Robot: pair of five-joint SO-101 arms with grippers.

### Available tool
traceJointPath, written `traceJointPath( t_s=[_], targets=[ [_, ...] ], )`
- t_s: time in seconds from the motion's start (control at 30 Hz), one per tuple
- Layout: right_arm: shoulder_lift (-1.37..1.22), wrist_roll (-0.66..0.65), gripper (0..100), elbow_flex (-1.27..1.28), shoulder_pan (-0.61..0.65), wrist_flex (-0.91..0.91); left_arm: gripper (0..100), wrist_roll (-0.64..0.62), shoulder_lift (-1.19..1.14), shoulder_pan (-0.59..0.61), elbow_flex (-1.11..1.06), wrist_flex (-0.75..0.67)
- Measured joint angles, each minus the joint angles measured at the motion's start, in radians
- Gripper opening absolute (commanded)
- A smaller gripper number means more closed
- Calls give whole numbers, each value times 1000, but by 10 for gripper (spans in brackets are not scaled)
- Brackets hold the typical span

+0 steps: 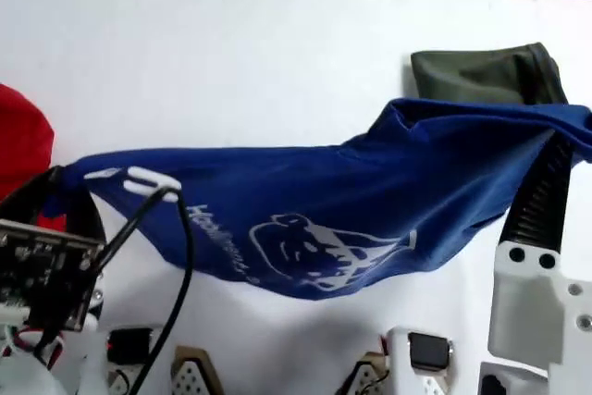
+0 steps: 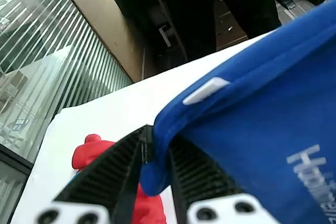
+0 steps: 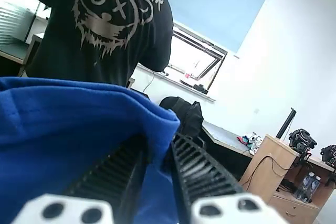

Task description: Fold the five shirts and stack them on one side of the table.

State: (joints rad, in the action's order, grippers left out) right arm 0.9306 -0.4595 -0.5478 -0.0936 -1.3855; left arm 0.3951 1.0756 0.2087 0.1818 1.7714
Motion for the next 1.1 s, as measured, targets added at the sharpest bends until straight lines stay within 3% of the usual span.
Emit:
traceJointPath(
  t_s=[0.67,0.83,1.1],
  targets=[
    [210,0,18,-2,0,-103,24,0,218,2,-161,0],
    [80,0,19,-3,28,-103,24,0,135,2,-249,-28],
    [-275,0,19,161,144,2,24,0,-189,2,-341,-290]
  ],
)
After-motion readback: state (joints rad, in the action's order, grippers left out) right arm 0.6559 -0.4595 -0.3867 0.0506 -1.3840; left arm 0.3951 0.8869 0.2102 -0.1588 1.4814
